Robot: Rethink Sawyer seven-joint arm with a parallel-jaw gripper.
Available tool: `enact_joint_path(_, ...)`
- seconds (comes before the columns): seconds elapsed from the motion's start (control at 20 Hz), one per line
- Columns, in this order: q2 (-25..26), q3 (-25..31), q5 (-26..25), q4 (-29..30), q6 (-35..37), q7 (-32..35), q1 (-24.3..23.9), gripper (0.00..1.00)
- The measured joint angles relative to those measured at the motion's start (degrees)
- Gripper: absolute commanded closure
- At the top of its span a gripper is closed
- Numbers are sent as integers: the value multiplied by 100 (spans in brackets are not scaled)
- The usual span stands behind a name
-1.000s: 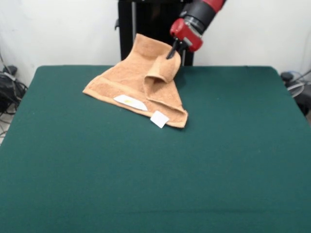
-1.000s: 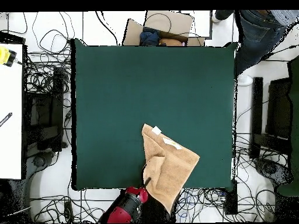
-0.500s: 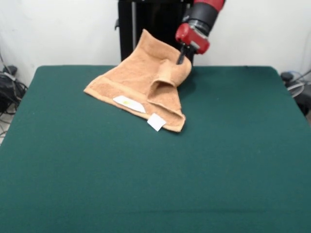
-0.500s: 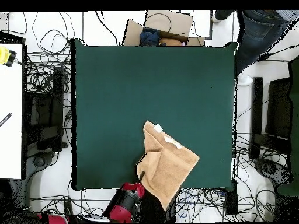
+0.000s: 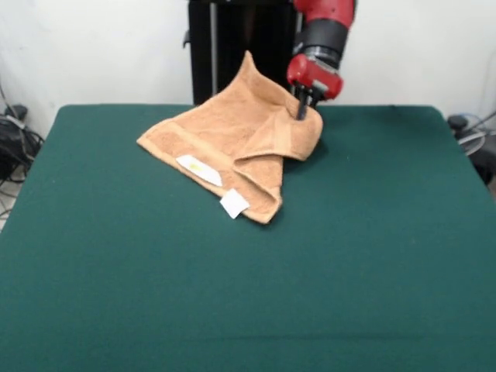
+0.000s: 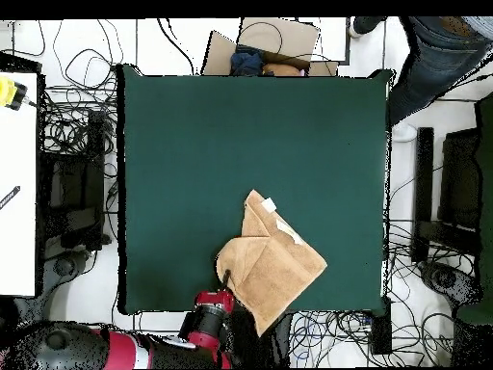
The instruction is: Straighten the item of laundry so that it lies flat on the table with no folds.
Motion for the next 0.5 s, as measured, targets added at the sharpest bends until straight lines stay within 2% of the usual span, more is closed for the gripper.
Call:
enact_joint_path(0.35, 433, 1, -1, -453, -1281, 290, -262, 100)
enact_joint_path(0.5, 545, 1, 1, -562, -1496, 333, -344, 100)
